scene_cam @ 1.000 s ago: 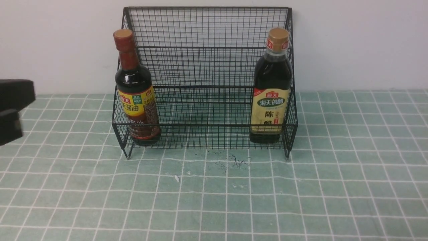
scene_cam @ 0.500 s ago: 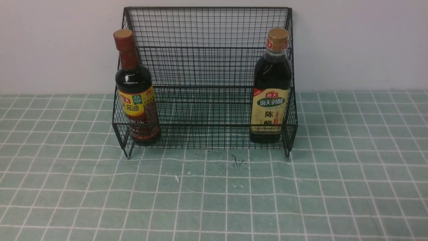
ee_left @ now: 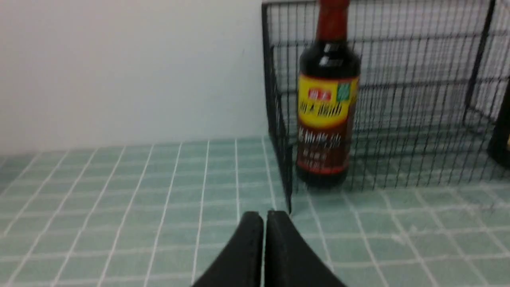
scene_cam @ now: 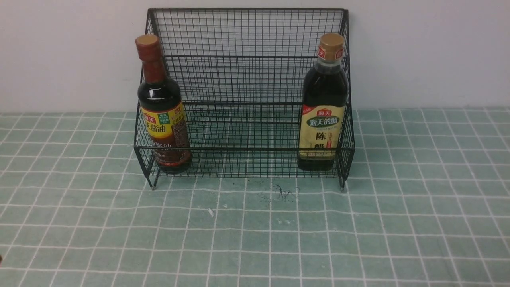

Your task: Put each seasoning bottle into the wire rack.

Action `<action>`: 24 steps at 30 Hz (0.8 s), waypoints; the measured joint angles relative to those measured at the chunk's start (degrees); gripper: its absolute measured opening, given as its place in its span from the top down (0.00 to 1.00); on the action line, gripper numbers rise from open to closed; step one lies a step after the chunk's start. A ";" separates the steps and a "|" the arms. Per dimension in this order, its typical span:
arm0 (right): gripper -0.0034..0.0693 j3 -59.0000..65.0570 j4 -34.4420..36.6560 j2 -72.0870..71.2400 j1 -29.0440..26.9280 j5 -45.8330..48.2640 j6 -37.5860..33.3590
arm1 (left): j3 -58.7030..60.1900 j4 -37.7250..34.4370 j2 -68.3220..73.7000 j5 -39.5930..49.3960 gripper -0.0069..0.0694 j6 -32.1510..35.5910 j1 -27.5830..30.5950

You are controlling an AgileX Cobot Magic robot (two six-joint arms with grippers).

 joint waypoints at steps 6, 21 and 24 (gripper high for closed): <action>0.97 0.00 0.00 0.00 0.00 0.00 0.00 | 9.06 0.39 0.00 -0.27 0.92 0.00 0.26; 0.97 0.00 0.00 0.00 0.00 0.05 0.00 | 9.17 0.46 -0.02 -0.69 0.92 0.00 0.26; 0.97 0.00 0.00 0.00 0.00 0.05 0.00 | 9.17 0.46 -0.02 -0.69 0.92 0.00 0.26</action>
